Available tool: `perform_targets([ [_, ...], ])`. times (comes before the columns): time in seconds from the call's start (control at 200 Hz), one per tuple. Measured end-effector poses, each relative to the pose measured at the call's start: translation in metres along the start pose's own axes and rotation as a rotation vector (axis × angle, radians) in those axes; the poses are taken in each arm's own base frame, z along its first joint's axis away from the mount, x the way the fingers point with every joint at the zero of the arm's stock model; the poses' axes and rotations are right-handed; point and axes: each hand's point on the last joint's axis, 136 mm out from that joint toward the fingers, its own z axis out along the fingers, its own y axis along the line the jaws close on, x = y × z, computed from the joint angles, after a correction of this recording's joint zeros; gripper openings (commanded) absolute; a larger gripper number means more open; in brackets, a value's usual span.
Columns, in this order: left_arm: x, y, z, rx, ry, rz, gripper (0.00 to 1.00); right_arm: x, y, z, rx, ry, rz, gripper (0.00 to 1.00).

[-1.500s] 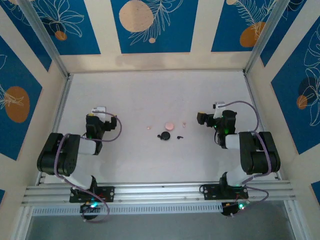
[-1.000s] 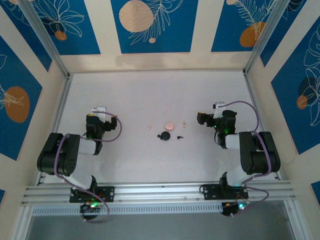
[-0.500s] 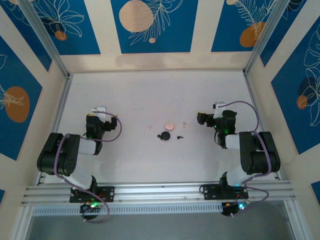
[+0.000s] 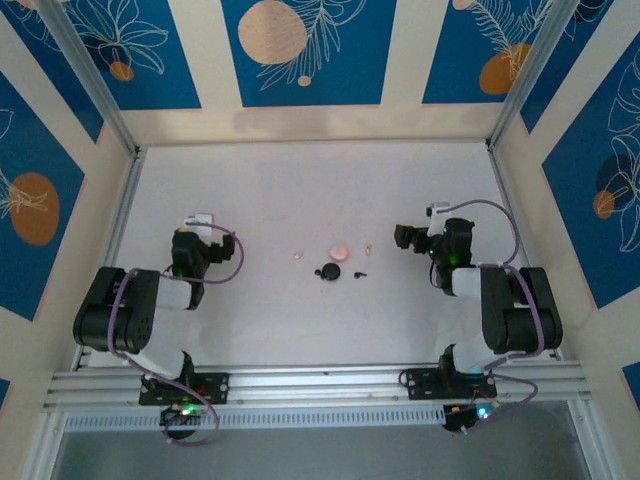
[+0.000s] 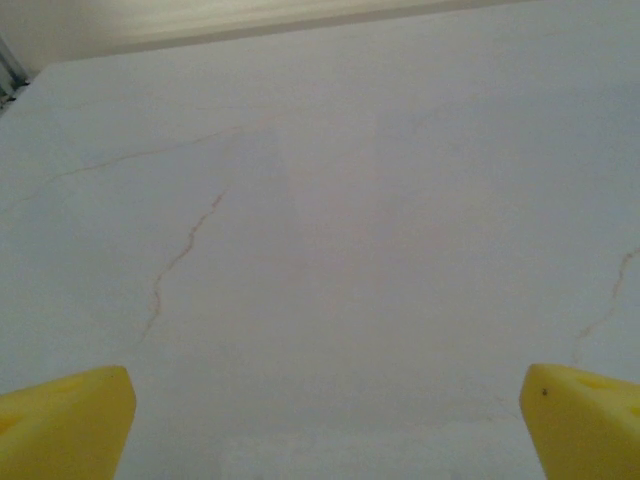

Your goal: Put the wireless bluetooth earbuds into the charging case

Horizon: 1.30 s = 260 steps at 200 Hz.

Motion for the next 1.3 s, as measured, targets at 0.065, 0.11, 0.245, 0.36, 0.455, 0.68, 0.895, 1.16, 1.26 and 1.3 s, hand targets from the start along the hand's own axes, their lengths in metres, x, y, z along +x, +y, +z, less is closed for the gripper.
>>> perform_targets([
  [0.065, -0.008, 0.000, -0.004, 0.008, -0.001, 0.008, 0.90, -0.017, 0.003, -0.007, -0.001, -0.006, 0.002, 0.99],
  [0.11, -0.018, 0.000, -0.008, 0.009, -0.003, 0.015, 0.89, -0.031, 0.006, -0.013, -0.001, -0.005, 0.011, 0.99],
  [0.245, -0.073, -0.002, -0.021, 0.036, -0.040, 0.001, 0.81, -0.081, 0.018, -0.036, -0.011, 0.015, 0.039, 0.99],
  [0.36, -0.120, -0.011, -0.033, 0.078, -0.049, -0.018, 0.73, -0.108, 0.029, -0.056, -0.016, 0.090, 0.097, 0.99],
  [0.455, -0.135, -0.023, -0.040, 0.127, 0.002, -0.035, 0.70, -0.109, 0.040, -0.068, -0.018, 0.189, 0.149, 0.99],
  [0.68, -0.105, -0.050, -0.051, 0.216, 0.250, -0.099, 0.68, -0.073, 0.099, -0.084, -0.079, 0.492, 0.176, 0.99],
  [0.895, -0.062, -0.056, -0.062, 0.219, 0.448, -0.182, 0.66, -0.043, 0.150, -0.077, -0.089, 0.736, 0.168, 0.99],
  [1.16, -0.045, -0.059, -0.063, 0.213, 0.519, -0.236, 0.66, 0.010, 0.178, -0.046, -0.011, 0.989, 0.193, 0.74],
  [1.26, -0.036, -0.061, -0.060, 0.214, 0.551, -0.241, 0.66, 0.027, 0.186, -0.031, 0.018, 1.064, 0.190, 0.74],
  [1.3, -0.033, -0.062, -0.059, 0.213, 0.561, -0.240, 0.66, 0.033, 0.188, -0.025, 0.028, 1.086, 0.185, 0.74],
])
